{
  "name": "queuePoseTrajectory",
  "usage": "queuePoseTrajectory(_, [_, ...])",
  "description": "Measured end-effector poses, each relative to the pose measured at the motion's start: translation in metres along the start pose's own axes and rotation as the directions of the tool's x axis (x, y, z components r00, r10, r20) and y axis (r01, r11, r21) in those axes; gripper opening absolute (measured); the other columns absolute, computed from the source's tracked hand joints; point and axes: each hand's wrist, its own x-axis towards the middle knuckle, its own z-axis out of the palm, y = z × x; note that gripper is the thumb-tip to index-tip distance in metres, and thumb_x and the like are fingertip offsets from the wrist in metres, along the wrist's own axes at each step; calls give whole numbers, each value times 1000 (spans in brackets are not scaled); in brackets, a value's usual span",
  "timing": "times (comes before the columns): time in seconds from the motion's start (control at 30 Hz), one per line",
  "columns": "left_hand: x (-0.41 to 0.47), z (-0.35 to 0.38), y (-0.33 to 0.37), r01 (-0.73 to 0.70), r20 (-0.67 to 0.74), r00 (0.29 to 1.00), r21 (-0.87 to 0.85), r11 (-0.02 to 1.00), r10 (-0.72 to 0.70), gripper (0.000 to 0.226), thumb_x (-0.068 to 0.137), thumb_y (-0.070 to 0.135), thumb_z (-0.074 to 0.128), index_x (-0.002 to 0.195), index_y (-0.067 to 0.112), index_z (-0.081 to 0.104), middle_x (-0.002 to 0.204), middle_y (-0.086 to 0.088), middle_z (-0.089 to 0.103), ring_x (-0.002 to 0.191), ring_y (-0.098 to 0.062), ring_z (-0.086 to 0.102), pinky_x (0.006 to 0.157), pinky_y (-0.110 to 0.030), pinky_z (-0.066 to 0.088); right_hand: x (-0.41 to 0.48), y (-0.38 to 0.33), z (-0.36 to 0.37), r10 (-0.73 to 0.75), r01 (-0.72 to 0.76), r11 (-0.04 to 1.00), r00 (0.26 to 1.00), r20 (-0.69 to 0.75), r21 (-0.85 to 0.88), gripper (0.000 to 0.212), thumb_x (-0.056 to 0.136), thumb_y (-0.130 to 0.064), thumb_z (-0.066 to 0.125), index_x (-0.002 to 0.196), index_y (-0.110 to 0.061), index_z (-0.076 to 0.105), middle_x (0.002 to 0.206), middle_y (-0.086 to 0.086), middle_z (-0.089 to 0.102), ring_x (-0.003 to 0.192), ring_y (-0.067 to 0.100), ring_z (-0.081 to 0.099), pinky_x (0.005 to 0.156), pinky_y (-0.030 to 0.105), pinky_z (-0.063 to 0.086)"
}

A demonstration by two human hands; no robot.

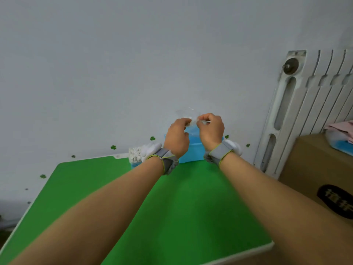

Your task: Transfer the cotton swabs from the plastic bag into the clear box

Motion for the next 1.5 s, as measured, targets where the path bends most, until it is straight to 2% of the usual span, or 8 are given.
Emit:
queuePoseTrajectory(0.33, [15, 34, -30, 2, 62, 997, 496, 868, -38, 40, 95, 44, 43, 128, 23, 53, 126, 5, 57, 120, -26, 34, 94, -36, 25, 14, 35, 12, -36, 59, 963, 995, 92, -263, 24, 91, -13, 52, 96, -16, 75, 117, 9, 60, 105, 29, 59, 89, 37, 46])
queuePoseTrajectory(0.43, [16, 42, -41, 19, 46, 997, 599, 801, -59, 48, 95, 54, 34, 109, 23, 68, 115, -1, 59, 114, -29, 34, 90, -39, 24, 12, 39, 14, -37, 98, 863, 991, 131, -496, 27, 90, -16, 49, 96, -23, 75, 117, 4, 57, 114, 29, 46, 93, 39, 32])
queuePoseTrajectory(0.57, [12, 46, -52, 25, -42, 999, 631, 776, 2, 53, 94, 54, 33, 94, 20, 73, 106, -6, 53, 106, -28, 36, 84, -38, 21, 6, 41, 17, -60, 193, 711, 975, 215, -676, 28, 91, -22, 45, 101, -21, 71, 119, 0, 55, 116, 26, 39, 94, 40, 30])
queuePoseTrajectory(0.8, [2, 27, -47, -35, -148, 980, 540, 841, 136, 32, 96, 31, 41, 96, 15, 68, 105, -5, 57, 100, -29, 42, 80, -35, 26, -9, 28, 19, -197, 233, 865, 972, 125, -445, 22, 89, -15, 48, 102, -20, 64, 117, 1, 53, 115, 23, 43, 91, 33, 27])
queuePoseTrajectory(1.1, [-36, -24, -39, 70, -223, 975, 400, 914, 23, 26, 97, 25, 41, 97, 15, 66, 102, -4, 60, 101, -28, 42, 82, -34, 28, -57, -18, 20, -269, 291, 945, 952, 148, -150, 16, 86, -3, 49, 97, -7, 59, 106, 10, 57, 97, 27, 55, 87, 41, 43])
queuePoseTrajectory(1.27, [-73, -58, -37, 170, -254, 963, 339, 925, -84, 24, 95, 21, 45, 93, 11, 67, 98, -9, 65, 98, -32, 47, 82, -39, 37, -94, -34, 19, -201, 248, 960, 934, 297, -132, 16, 86, -7, 49, 99, -10, 57, 106, 9, 60, 93, 26, 57, 84, 39, 44])
queuePoseTrajectory(1.4, [-110, -84, -32, 219, -240, 958, 255, 942, -158, 24, 93, 18, 46, 90, 6, 66, 93, -14, 67, 90, -34, 53, 78, -41, 43, -126, -39, 13, -144, 273, 940, 859, 491, -204, 12, 87, -13, 53, 96, -12, 62, 104, 9, 62, 97, 26, 59, 85, 37, 47])
queuePoseTrajectory(1.5, [-131, -108, -20, 234, -254, 948, 146, 961, -192, 23, 92, 17, 48, 85, 5, 65, 85, -15, 68, 80, -33, 58, 72, -39, 47, -146, -56, 4, -165, 284, 945, 842, 513, -162, 12, 88, -15, 54, 91, -10, 64, 96, 8, 66, 94, 26, 60, 84, 39, 48])
